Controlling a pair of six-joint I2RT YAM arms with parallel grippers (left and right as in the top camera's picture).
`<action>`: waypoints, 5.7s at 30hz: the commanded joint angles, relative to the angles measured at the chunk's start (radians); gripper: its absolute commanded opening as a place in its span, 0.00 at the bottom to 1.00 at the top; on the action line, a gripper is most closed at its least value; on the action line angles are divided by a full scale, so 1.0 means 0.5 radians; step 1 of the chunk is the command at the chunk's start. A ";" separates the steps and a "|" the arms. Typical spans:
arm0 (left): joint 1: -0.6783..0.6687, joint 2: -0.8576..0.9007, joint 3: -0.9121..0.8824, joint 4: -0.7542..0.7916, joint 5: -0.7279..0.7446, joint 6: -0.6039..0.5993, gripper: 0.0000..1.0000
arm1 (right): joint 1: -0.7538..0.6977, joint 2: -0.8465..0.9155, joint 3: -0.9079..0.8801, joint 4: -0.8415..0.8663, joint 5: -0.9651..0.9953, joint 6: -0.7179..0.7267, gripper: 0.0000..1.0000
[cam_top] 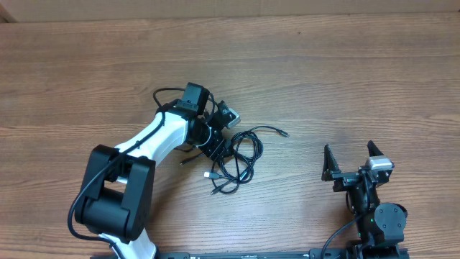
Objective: Untangle cables
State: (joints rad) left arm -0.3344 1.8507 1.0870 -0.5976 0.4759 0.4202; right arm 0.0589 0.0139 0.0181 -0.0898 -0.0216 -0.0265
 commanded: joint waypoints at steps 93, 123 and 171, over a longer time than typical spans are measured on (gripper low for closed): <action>-0.013 -0.507 0.520 -0.333 0.101 -0.010 0.04 | -0.005 -0.020 -0.020 0.011 0.011 -0.009 1.00; -0.013 -1.192 0.637 -0.443 1.093 0.007 0.04 | -0.005 -0.020 -0.019 0.034 -0.111 0.286 1.00; -0.399 -0.991 0.631 -0.027 1.092 -0.101 0.04 | -0.005 0.557 1.014 0.002 -1.424 2.068 0.76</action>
State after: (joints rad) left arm -0.5171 1.3476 1.3796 -0.6308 0.9943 0.4023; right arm 0.0589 0.2955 0.5068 -0.0826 -0.7513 0.9550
